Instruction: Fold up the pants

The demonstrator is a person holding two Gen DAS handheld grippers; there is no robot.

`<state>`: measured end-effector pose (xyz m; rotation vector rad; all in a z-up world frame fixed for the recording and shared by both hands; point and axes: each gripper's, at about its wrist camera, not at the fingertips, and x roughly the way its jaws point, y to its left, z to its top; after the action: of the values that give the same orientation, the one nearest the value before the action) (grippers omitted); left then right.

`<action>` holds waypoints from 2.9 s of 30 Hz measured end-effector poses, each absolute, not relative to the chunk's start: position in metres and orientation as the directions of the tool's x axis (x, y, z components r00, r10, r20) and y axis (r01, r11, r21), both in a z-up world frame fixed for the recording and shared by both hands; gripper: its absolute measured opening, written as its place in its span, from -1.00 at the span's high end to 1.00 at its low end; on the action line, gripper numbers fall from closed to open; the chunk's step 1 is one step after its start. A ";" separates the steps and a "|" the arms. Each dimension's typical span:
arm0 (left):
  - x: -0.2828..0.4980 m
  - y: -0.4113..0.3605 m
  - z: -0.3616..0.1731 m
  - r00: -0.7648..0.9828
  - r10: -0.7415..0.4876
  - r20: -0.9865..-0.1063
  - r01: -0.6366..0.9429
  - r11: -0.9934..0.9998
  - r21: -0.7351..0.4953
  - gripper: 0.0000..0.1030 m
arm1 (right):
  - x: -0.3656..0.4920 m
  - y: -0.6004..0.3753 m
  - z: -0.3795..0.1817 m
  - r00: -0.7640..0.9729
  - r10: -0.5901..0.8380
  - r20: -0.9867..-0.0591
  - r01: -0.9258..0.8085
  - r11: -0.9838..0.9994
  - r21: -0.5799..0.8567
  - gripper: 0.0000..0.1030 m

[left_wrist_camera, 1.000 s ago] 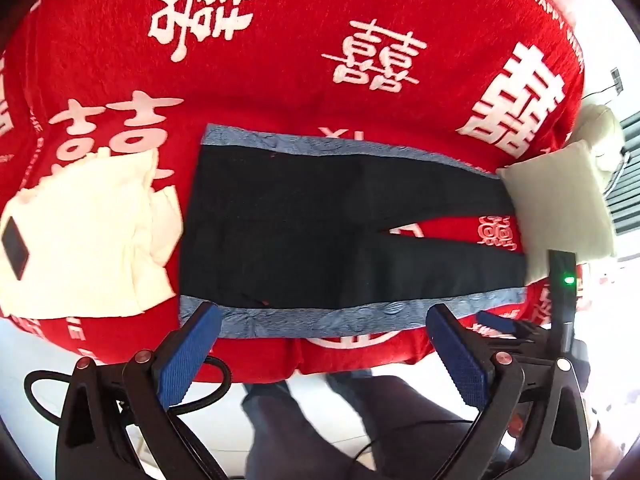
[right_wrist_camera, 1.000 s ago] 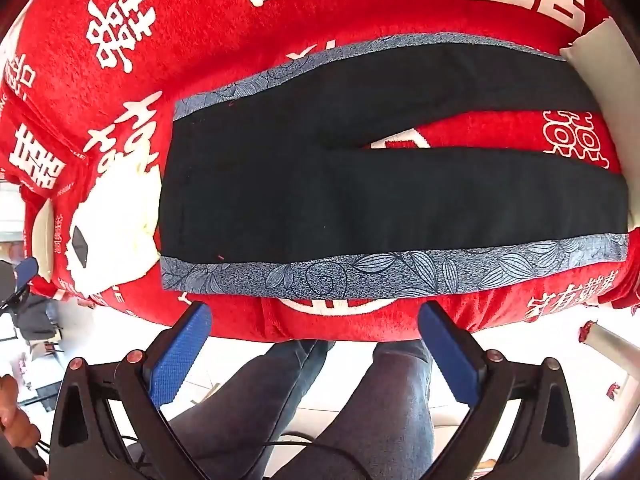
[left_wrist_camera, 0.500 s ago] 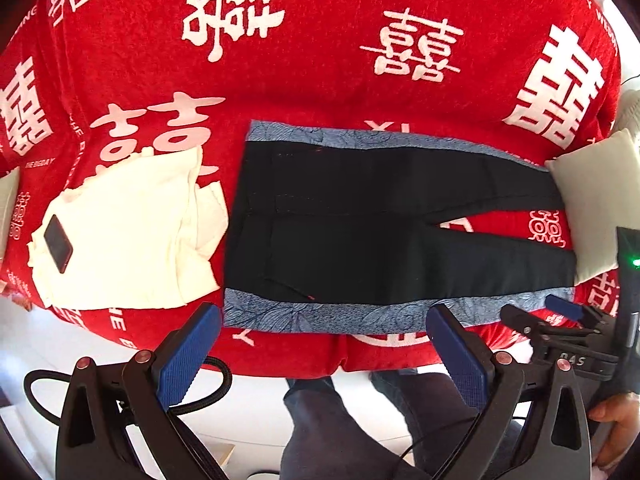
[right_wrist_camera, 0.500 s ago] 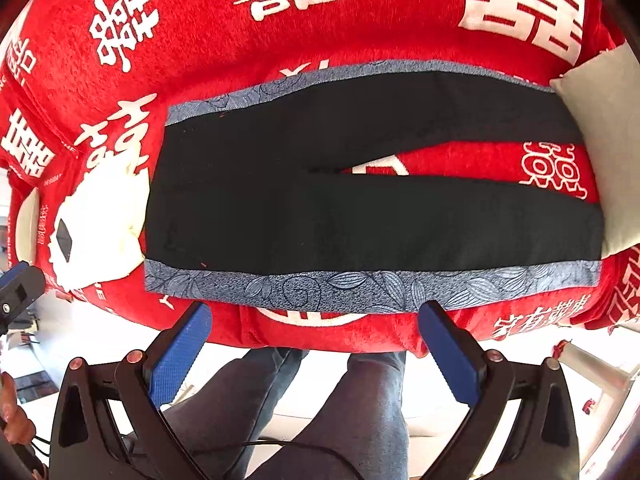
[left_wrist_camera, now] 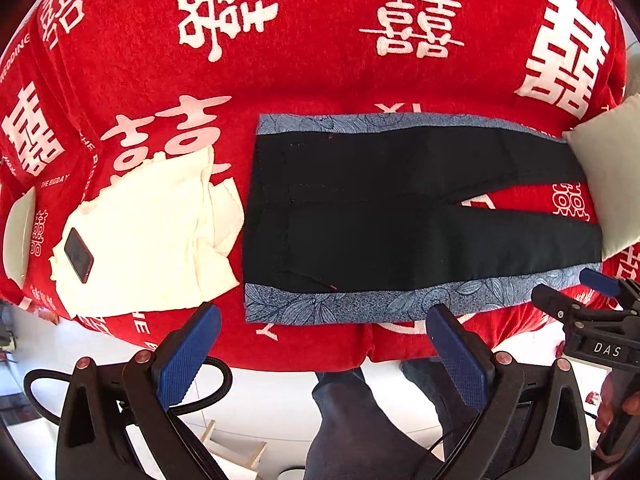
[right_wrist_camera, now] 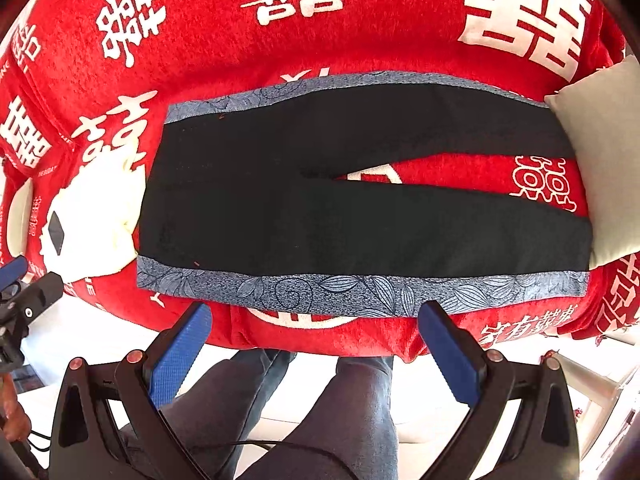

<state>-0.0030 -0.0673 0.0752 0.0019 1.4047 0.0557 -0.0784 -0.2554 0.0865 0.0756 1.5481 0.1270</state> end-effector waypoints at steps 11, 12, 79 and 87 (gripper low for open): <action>-0.008 -0.083 0.068 0.135 0.067 -0.989 -0.001 0.998 0.067 -1.00 | -0.083 -0.260 0.090 0.035 0.115 -0.993 -0.027 0.993 0.114 -1.00; -0.009 -0.084 0.067 0.130 0.063 -0.989 0.001 0.998 0.064 -1.00 | -0.084 -0.259 0.090 0.035 0.114 -0.993 -0.030 0.993 0.113 -1.00; -0.053 -0.028 -0.164 0.092 -0.278 -0.956 -0.450 0.845 -0.289 -1.00 | -0.151 -0.288 -0.135 0.031 0.748 -0.663 0.380 0.605 0.700 -0.35; -0.060 -0.020 -0.184 0.145 -0.357 -0.923 -0.462 0.800 -0.382 -1.00 | -0.162 -0.299 -0.150 0.176 0.819 -0.547 0.376 0.458 0.806 -0.35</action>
<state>-0.0597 -0.0203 -0.1843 -0.7018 1.4602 0.0857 -0.1617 -0.2990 -0.1498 1.1302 1.4282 0.4341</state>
